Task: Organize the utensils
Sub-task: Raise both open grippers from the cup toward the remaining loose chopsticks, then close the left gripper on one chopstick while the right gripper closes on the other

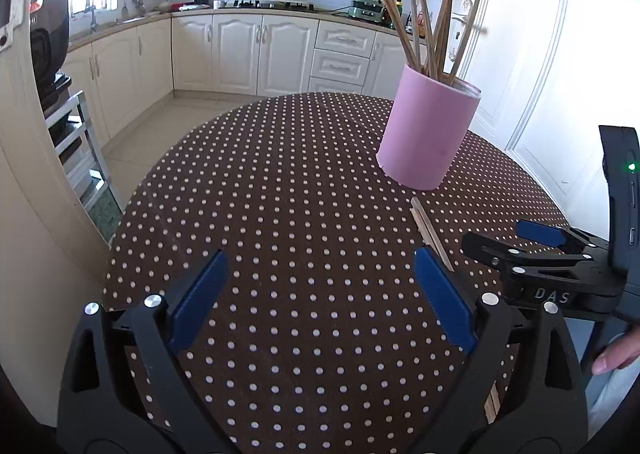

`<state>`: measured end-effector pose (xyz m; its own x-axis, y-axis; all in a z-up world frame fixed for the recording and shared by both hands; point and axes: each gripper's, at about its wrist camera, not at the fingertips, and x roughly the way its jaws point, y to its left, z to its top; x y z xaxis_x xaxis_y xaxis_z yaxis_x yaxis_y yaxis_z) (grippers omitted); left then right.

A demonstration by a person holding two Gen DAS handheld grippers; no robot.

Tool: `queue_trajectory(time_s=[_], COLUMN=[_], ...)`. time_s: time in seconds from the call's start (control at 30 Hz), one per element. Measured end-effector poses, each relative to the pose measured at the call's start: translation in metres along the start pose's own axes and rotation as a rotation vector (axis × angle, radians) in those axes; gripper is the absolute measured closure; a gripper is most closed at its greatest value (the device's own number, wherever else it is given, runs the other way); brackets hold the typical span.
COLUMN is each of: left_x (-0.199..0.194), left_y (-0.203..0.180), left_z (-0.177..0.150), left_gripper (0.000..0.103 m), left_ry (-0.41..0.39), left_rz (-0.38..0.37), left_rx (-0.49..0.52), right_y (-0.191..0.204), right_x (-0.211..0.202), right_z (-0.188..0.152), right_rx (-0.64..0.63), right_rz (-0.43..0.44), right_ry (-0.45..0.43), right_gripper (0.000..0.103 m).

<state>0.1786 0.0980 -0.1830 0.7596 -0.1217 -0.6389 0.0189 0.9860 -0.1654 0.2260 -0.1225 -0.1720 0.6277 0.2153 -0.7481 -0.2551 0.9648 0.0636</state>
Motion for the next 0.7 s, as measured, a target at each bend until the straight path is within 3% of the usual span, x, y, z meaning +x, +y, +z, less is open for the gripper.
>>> queue_trajectory(time_s=[0.4, 0.7], left_x=[0.005, 0.007], left_y=[0.012, 0.016], left_z=[-0.009, -0.008], left_gripper=[0.011, 0.011], left_ry=[0.026, 0.038], left_rz=[0.009, 0.017], left_rx=[-0.033, -0.049], right_y=[0.013, 0.024], right_x=[0.017, 0.015], right_z=[-0.002, -0.002], right_rx=[-0.039, -0.090], right_rz=[-0.037, -0.101], right_ry=[0.047, 0.030], right_gripper=[0.008, 0.008])
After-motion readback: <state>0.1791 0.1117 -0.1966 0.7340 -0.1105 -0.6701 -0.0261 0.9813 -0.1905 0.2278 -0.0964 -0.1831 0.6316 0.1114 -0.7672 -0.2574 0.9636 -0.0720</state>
